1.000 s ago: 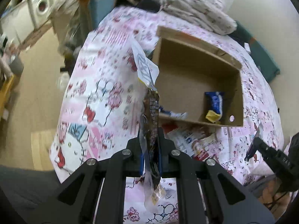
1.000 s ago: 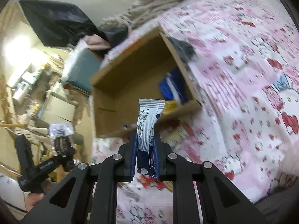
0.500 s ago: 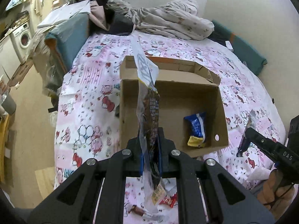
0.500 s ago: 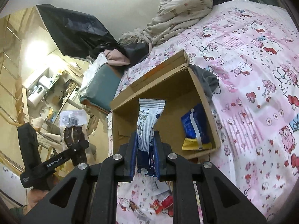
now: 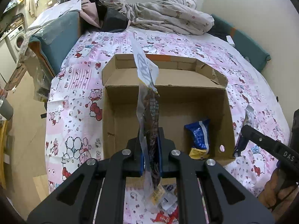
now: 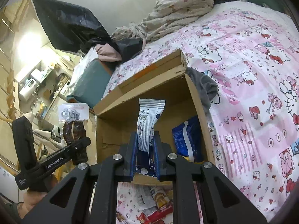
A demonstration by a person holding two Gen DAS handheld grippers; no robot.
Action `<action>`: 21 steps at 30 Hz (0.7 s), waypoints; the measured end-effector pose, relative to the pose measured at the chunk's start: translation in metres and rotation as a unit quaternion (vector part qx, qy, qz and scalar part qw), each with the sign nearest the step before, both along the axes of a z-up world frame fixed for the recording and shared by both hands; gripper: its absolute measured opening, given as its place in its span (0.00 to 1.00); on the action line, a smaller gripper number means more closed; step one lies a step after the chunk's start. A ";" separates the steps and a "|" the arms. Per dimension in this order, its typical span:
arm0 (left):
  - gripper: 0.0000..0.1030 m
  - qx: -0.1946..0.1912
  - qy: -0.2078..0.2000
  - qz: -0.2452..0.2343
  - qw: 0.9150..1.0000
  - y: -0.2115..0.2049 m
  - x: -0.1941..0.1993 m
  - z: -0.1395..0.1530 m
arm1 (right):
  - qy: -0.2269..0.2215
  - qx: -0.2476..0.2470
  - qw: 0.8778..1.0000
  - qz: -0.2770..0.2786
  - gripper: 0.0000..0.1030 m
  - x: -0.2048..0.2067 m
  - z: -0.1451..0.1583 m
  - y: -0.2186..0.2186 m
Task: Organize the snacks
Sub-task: 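Carry both packets into the box and open both tools to release them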
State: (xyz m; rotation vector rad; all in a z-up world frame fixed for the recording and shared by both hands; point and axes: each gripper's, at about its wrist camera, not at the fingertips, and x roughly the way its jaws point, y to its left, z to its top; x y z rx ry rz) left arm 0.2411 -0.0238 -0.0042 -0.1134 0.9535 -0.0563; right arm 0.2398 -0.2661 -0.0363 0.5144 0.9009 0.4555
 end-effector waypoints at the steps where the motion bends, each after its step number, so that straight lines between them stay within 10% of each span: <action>1: 0.08 0.003 0.000 -0.001 1.000 -0.001 0.002 -0.004 | 0.005 -0.005 1.000 0.002 0.16 0.003 -0.003 0.003; 21: 0.09 0.039 0.007 -0.016 0.999 -0.016 0.028 -0.051 | 0.060 -0.068 0.996 0.026 0.17 0.023 -0.044 0.035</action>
